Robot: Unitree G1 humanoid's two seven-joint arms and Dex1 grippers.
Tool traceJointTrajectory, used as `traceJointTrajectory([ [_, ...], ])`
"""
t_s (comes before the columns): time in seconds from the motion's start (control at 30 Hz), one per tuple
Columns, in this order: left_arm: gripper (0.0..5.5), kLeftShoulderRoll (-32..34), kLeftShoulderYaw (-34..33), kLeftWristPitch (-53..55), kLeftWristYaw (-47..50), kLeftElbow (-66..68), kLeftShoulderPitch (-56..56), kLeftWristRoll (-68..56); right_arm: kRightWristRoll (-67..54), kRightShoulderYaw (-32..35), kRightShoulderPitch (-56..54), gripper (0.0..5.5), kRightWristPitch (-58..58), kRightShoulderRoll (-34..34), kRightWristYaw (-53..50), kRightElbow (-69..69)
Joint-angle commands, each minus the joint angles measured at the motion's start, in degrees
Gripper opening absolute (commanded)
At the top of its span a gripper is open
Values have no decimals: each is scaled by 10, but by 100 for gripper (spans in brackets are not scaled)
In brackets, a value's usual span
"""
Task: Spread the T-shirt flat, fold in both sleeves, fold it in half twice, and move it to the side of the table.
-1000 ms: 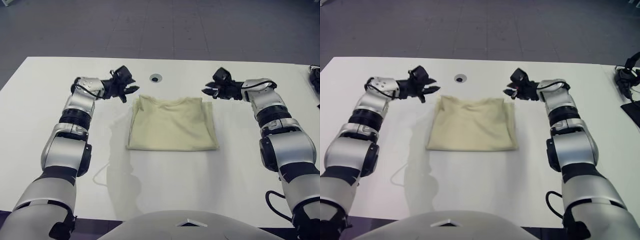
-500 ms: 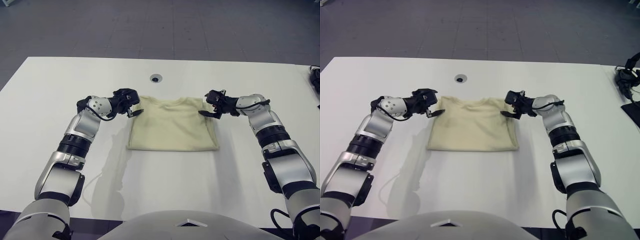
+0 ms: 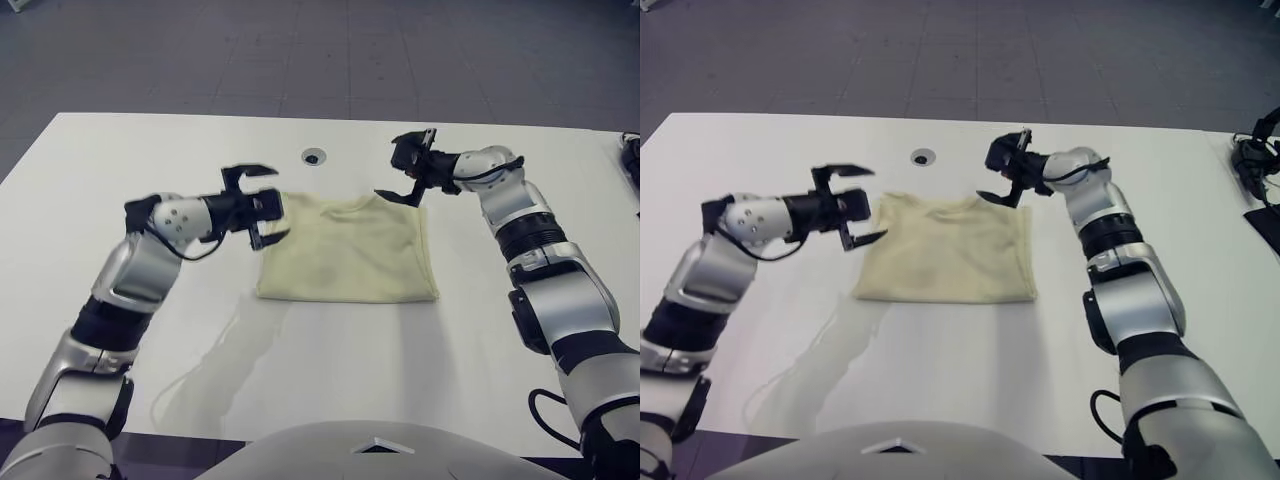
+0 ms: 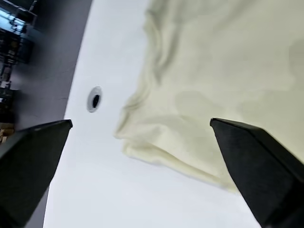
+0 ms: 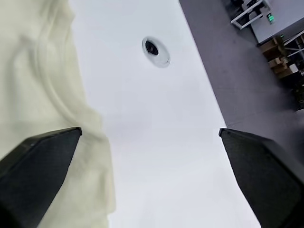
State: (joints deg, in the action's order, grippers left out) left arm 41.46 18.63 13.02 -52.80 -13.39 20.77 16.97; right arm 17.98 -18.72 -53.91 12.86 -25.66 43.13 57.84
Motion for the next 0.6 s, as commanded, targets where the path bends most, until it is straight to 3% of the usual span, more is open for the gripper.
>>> traceJointTrajectory([
  [0.03, 540, 19, 39, 5, -21, -41, -38, 36, 55, -37, -18, 539, 49, -17, -24, 56],
  [0.2, 540, 15, 90, -55, -12, 46, -10, 100, 86, -82, 23, 539, 110, -69, 81, 11],
  [0.33, 540, -18, 127, -185, 31, 277, 133, 145, 40, -101, 102, 539, 78, -140, 271, -200],
  [0.43, 540, -47, 170, -303, 73, 468, 258, 195, 8, -105, 139, 539, 18, -174, 359, -355],
  [0.6, 540, -115, 250, -456, 229, 708, 403, 296, -15, -109, 186, 539, -77, -141, 385, -529],
])
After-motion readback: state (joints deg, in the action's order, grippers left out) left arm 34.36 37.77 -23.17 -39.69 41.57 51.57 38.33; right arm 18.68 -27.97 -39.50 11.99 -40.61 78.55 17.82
